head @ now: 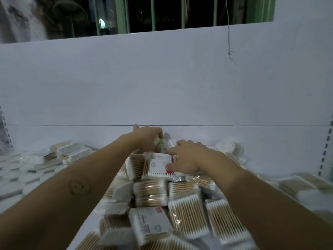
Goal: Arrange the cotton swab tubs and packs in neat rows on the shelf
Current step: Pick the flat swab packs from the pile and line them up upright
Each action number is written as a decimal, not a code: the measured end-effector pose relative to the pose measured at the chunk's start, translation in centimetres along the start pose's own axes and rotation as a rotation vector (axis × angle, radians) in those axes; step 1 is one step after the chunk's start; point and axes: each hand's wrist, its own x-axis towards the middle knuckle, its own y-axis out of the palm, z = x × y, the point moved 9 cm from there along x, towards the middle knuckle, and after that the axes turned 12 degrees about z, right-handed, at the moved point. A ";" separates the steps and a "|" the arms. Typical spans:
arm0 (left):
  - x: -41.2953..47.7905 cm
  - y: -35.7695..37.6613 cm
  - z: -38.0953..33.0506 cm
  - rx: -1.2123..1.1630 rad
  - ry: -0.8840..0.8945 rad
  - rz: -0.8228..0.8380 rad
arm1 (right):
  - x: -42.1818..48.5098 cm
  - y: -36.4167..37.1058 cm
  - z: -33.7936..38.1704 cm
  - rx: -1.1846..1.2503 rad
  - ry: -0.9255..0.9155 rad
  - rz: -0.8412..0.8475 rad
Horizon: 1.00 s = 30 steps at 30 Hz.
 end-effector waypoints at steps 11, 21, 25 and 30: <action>-6.1 -5.9 1.8 -0.326 0.099 -0.295 | -0.4 -2.3 -1.1 0.260 -0.067 -0.208; -12.8 -5.0 8.1 -0.601 -0.005 -0.483 | 2.0 -7.2 4.0 0.812 -0.234 -0.327; -13.9 -3.9 10.3 -0.633 -0.039 -0.451 | 3.0 -7.9 7.7 1.006 -0.273 -0.302; -13.7 -2.2 12.8 -0.538 -0.056 -0.362 | 4.9 -8.0 10.6 1.044 -0.238 -0.330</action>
